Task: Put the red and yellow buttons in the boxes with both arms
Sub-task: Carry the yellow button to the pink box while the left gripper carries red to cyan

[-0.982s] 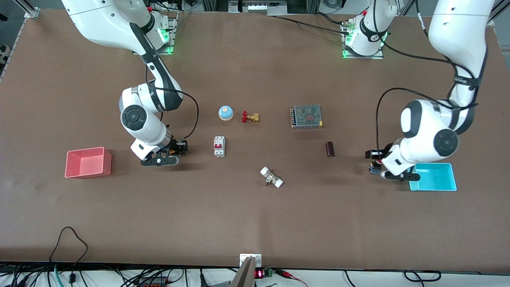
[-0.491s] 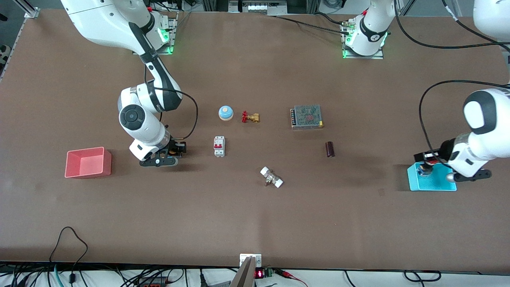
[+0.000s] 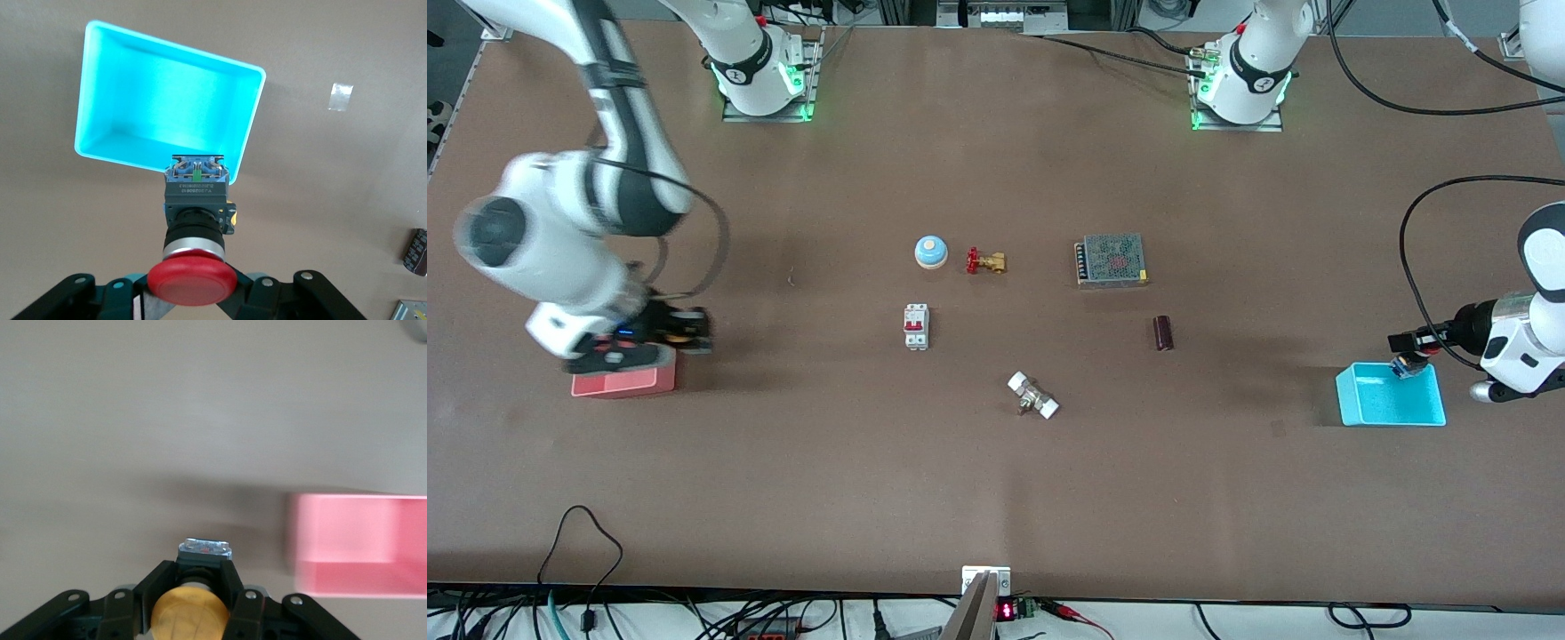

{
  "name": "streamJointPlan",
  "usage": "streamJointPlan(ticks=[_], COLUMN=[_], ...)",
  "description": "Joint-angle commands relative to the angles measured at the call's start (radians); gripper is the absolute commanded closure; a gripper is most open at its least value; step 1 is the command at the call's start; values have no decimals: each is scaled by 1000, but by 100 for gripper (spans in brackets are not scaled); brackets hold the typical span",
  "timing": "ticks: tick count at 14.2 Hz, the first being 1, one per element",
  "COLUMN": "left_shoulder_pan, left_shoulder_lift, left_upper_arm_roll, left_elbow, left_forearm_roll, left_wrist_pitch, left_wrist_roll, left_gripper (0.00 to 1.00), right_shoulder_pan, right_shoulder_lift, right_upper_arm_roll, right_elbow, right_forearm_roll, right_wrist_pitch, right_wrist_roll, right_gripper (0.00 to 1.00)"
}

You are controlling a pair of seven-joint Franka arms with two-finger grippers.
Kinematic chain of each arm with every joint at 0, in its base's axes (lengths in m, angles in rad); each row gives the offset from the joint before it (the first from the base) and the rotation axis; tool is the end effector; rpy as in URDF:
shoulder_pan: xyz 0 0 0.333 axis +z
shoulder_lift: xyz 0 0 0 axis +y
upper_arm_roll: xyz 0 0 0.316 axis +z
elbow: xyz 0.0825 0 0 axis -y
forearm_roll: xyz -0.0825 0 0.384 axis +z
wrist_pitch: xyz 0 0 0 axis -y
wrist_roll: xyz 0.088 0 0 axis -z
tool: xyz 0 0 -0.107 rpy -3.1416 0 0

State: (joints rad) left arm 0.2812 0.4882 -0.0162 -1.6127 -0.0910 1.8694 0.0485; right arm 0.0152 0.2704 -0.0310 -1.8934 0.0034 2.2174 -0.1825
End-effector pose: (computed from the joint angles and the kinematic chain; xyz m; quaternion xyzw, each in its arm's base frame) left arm 0.6340 0.1661 0.3264 0.9843 0.1259 -0.1069 0.0630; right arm 0.6220 -0.0087 0.3672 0.9962 0.0829 0.0265 0.0054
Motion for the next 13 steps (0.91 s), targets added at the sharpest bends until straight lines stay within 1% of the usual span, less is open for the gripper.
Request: streamJointPlan(ticks=[1, 3, 4, 5, 7, 8, 10, 13], left_shoulder_pan=[13, 19, 26, 27, 27, 27, 27, 36], left_shoulder_lift=[91, 153, 174, 197, 239, 259, 289, 326], left_upper_arm_roll=[-7, -7, -5, -5, -5, -5, -5, -4], left_elbow=[127, 210, 239, 269, 316, 341, 352, 353], left_forearm_roll=[-7, -7, -7, -7, -6, -6, -6, -6], left_wrist_pitch=[-85, -131, -144, -150, -147, -147, -142, -118], left_wrist_roll=[13, 14, 14, 14, 40, 56, 62, 89], left_gripper=[86, 86, 86, 86, 86, 86, 86, 86], right_shoulder_pan=[-119, -170, -190, -207, -210, -210, -210, -204], right_shoulder_lift=[19, 81, 129, 176, 234, 254, 292, 320], right_upper_arm_roll=[2, -1, -4, -7, -7, -7, -7, -6], right_elbow=[40, 74, 120, 160, 187, 189, 188, 188], right_forearm_roll=[38, 99, 115, 122, 119, 118, 113, 115], right_wrist_pitch=[-25, -18, -16, -16, 10, 48, 108, 113], right_wrist_roll=[-178, -263, -303, -331, -373, -385, -385, -385], right_gripper=[86, 87, 88, 88, 88, 88, 88, 87])
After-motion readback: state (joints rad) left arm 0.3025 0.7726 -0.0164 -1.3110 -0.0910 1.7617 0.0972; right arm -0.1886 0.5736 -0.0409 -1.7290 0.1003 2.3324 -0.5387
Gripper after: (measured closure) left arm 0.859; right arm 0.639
